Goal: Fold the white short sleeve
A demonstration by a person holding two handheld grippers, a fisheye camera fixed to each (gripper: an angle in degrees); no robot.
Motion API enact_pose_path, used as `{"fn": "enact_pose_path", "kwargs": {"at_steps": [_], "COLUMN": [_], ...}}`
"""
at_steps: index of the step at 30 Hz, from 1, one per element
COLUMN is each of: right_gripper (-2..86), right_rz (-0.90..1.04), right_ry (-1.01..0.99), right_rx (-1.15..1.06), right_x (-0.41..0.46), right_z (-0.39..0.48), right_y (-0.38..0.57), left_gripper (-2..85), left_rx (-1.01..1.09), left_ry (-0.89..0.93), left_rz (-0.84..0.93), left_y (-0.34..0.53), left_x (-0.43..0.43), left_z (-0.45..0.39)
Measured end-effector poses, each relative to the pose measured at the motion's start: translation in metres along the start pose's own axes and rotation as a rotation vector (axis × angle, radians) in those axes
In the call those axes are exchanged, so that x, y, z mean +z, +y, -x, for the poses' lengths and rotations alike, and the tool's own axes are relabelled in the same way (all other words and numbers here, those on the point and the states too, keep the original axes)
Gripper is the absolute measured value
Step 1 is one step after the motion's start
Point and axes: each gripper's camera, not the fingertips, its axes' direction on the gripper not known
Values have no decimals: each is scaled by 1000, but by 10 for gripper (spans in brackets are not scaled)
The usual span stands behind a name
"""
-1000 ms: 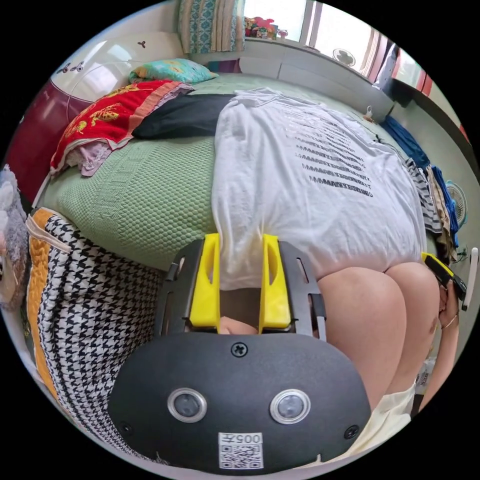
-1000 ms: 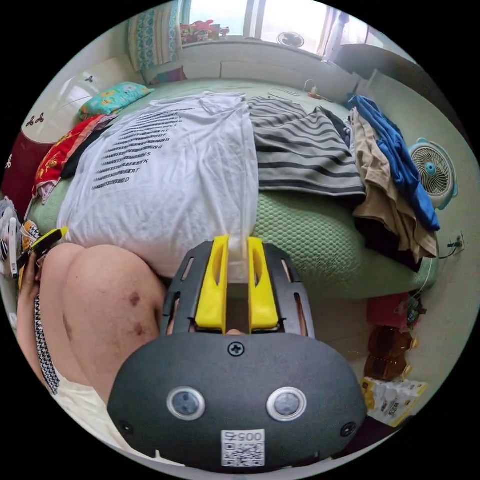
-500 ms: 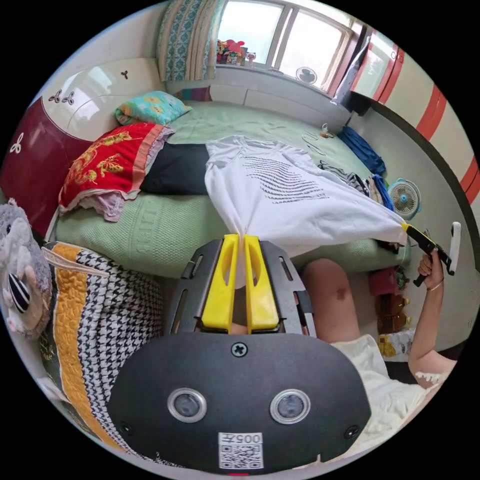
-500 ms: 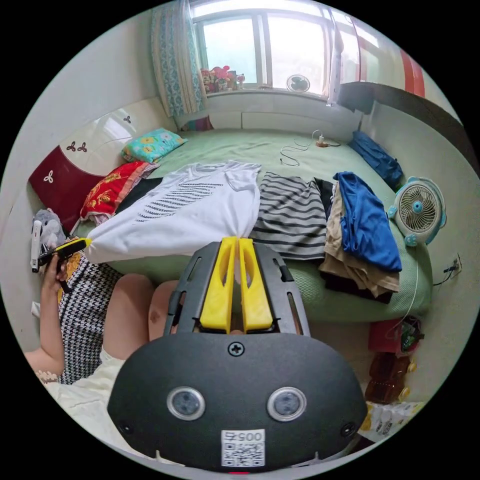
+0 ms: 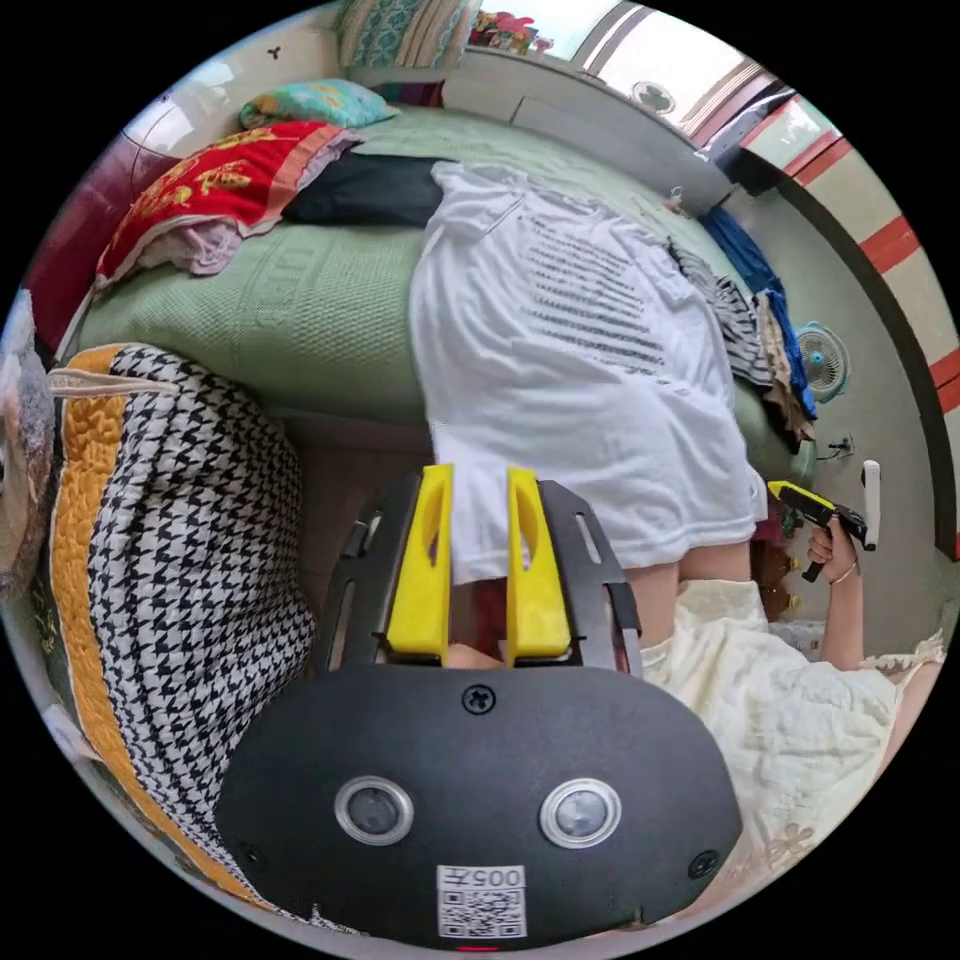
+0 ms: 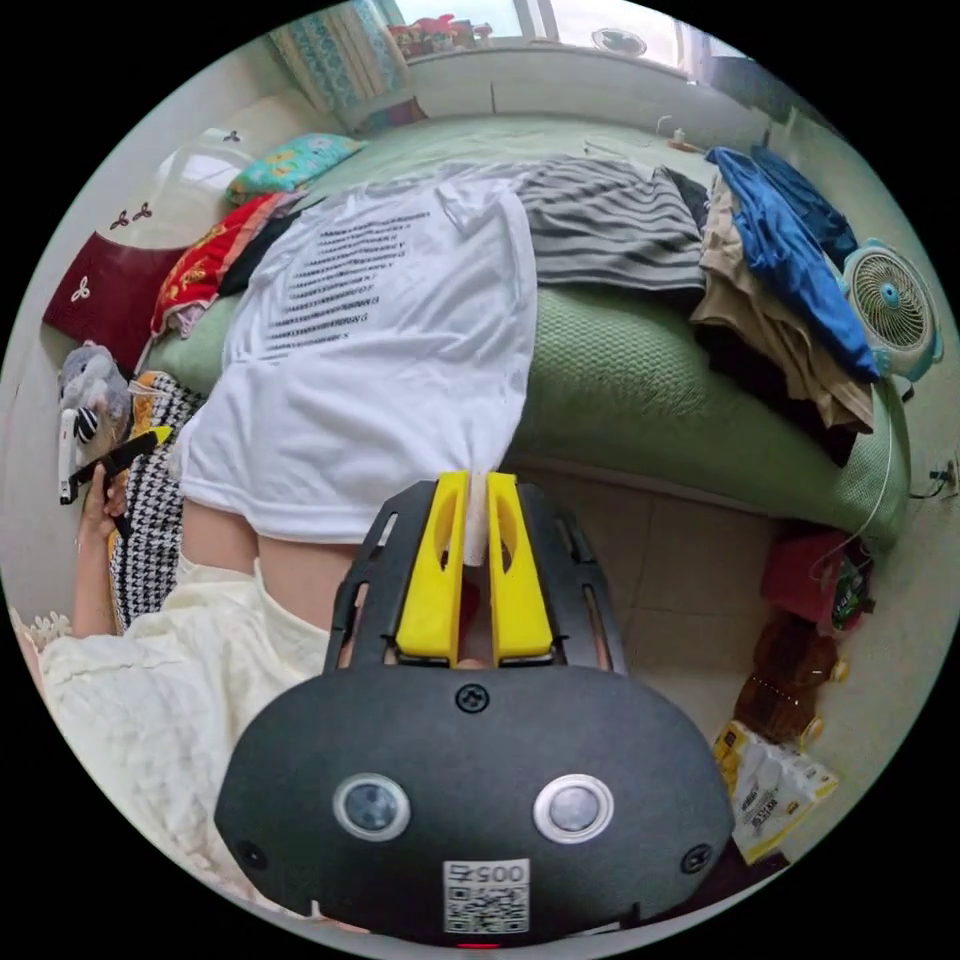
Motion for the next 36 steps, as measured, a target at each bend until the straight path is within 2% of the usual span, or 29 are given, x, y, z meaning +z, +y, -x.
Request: {"fn": "enact_pose_path", "kwargs": {"at_steps": [3,4,5,9,11,14,17,20,23,29,36], "right_gripper": [42,46,54,67,68,69,76,80,88,97,96], "right_rz": [-77,-113,-193,-411,-415,-296,-189,-124,-94,-83,-56], "right_ry": [-82,-76,-34,108,107,15,89,124,142,154,139], "right_rx": [-44,-61,-117,-353,-392,-323,-272,-291,-429,-523,-502], "right_x": [-27,-36,-55,-89,-76,-35,6,30,45,62,87], "right_z": [-19,-21,-21,9,18,13,0,-9,-1,8,7], "right_y": [-14,-23,-46,-180,-249,-368,-451,-498,-517,-540,-561], "left_gripper": [144,157,165,181,183,176,179,189,199,196,138], "left_rx": [21,64,116,238,277,241,326,459,562,603,592], "left_ry": [33,16,-27,-115,-64,-18,-108,-132,-196,-199,-196], "left_rz": [-157,-280,-384,-557,-520,-373,-263,-210,-178,-68,-123], "left_y": [-31,-55,-88,-214,-308,-411,-476,-511,-532,-566,-577], "left_x": [-36,-55,-70,-66,-30,31,82,117,147,196,213], "left_z": [15,12,2,-39,-60,-74,-93,-112,-129,-148,-160]}}
